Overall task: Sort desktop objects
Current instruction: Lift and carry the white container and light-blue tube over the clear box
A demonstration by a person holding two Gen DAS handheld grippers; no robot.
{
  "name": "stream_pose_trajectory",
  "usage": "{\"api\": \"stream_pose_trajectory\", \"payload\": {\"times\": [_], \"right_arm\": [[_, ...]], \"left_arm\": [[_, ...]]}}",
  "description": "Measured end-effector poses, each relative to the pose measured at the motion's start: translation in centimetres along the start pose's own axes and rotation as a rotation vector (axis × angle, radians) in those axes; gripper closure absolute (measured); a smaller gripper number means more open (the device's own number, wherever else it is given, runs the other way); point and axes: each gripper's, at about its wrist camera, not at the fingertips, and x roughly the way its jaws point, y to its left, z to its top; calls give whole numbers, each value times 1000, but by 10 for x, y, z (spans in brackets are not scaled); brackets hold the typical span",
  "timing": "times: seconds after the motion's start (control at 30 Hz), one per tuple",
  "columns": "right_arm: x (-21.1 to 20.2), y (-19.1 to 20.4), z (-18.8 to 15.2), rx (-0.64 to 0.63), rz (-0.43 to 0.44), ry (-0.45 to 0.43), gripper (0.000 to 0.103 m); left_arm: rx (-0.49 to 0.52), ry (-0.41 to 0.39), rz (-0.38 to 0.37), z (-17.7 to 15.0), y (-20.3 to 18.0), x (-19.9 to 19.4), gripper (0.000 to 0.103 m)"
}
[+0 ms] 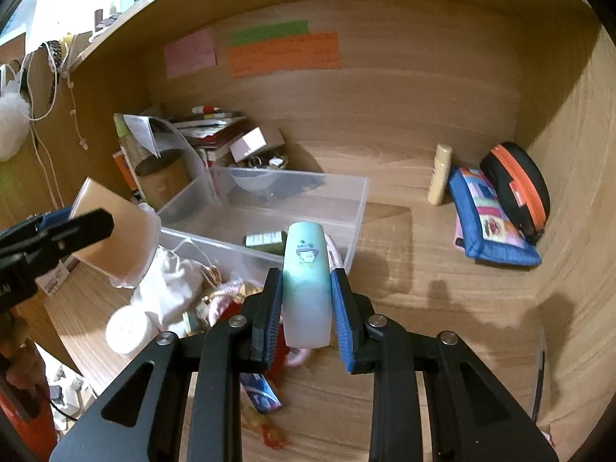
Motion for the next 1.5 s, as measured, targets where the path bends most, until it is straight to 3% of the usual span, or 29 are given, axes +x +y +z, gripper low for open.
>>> {"api": "stream_pose_trajectory", "payload": {"times": [0.7, 1.2, 1.5], "right_arm": [[32, 16, 34, -22, 30, -1, 80], [97, 39, 52, -68, 71, 70, 80], [131, 42, 47, -50, 96, 127, 80]], "left_arm": [[-14, 24, 32, 28, 27, 40, 48], [-62, 77, 61, 37, 68, 91, 48], [-50, 115, 60, 33, 77, 120, 48]]}}
